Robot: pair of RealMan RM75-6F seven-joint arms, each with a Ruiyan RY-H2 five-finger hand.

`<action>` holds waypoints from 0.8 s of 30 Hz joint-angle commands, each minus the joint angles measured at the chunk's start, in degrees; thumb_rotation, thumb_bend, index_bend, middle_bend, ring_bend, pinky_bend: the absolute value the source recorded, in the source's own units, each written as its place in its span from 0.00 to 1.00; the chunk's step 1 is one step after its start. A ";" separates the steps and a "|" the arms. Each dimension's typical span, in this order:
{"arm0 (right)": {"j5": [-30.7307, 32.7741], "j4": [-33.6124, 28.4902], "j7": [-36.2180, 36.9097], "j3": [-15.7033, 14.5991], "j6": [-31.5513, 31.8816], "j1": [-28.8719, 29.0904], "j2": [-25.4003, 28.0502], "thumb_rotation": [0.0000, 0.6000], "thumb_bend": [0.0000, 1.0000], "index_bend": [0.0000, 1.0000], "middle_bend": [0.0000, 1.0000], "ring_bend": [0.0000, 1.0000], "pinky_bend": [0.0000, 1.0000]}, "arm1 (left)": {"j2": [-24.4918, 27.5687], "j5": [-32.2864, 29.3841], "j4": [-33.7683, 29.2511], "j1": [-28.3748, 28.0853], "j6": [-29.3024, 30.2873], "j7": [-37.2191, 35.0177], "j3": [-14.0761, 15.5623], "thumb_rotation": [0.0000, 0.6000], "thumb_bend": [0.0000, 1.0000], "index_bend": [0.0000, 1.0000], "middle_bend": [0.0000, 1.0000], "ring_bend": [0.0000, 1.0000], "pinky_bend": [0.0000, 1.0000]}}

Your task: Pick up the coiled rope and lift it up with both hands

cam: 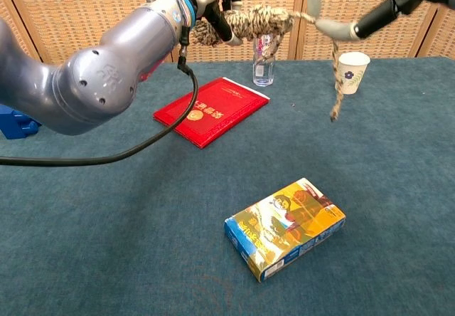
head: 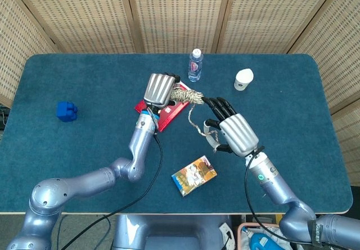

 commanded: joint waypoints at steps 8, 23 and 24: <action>5.12 -0.30 -3.38 6.52 -4.30 5.23 -0.10 1.00 0.46 0.70 0.00 0.00 0.00 | -1.42 6.06 1.80 1.02 -1.51 -1.69 3.99 1.00 0.60 0.83 0.66 0.54 0.68; 15.72 10.18 -5.29 10.80 -15.48 13.31 -1.21 1.00 0.46 0.70 0.00 0.00 0.00 | 4.63 16.77 -1.17 2.19 -8.94 -11.87 9.35 1.00 0.54 0.83 0.66 0.54 0.68; 16.27 10.97 -5.12 11.00 -15.75 13.65 -1.49 1.00 0.46 0.70 0.00 0.00 0.00 | 5.00 17.37 -1.11 2.24 -9.21 -12.59 9.58 1.00 0.54 0.83 0.66 0.54 0.68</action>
